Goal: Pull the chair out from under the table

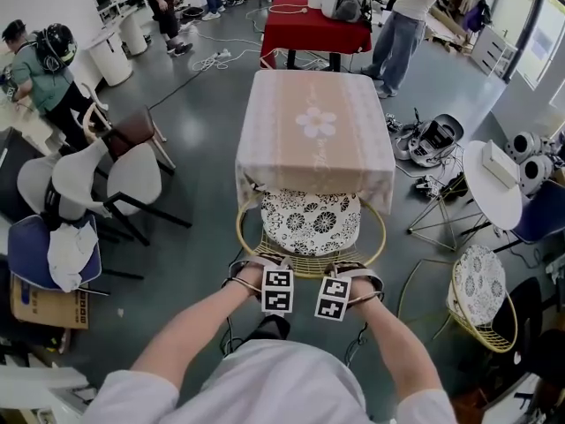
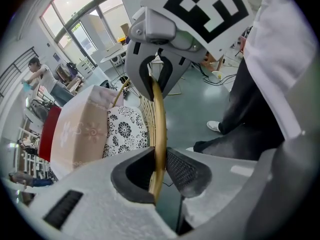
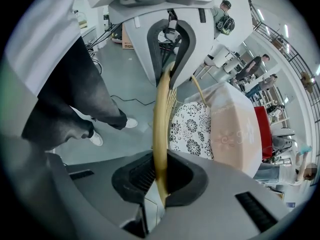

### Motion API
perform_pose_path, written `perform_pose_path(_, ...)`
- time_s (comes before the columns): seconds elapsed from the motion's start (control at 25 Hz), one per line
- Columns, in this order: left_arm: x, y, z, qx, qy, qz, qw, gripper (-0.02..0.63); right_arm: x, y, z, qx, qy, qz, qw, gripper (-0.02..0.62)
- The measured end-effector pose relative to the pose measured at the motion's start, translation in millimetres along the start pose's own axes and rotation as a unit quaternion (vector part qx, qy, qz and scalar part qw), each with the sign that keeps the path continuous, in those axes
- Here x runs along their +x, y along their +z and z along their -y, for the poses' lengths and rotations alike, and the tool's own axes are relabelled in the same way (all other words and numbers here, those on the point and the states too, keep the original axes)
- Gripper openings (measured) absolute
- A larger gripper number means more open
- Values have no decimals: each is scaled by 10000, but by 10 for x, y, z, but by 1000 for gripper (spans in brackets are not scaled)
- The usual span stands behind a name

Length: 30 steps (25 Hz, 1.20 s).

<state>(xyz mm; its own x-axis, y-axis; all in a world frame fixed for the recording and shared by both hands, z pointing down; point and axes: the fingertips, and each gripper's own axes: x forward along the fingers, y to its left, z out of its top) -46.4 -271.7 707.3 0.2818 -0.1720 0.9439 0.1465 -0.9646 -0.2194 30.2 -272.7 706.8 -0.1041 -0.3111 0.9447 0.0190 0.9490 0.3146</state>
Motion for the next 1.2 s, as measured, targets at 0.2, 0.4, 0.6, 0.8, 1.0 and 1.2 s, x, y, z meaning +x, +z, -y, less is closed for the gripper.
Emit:
perform_pose_path(0.2,-14,54,141,-41,26,-15,10000,67,-46,-20,-138,-54,-16,19,10000,25)
perform_pose_path(0.4,-39,94,288,-50,21,-36,10000,67,-94,-21,-278,-73,-23,34,10000,25)
perform_pose_path(0.6,-67,130,437,-66,28,-63,10000,67,-147,-16,-424,-99,-28,68,9999,25)
perform_pose_path(0.8,-86,185,599,-91,33,-109,9999,67,-200,-39,-582,-135,-22,86,9999,25)
perform_pose_path(1.0,-103,215,778,-95,64,-152,9998,67,-252,-27,-764,-162,-23,130,9998,25)
perform_pose_path(1.2,-131,286,987,-117,108,-214,9996,67,-327,-41,-980,-198,-2,173,9997,25)
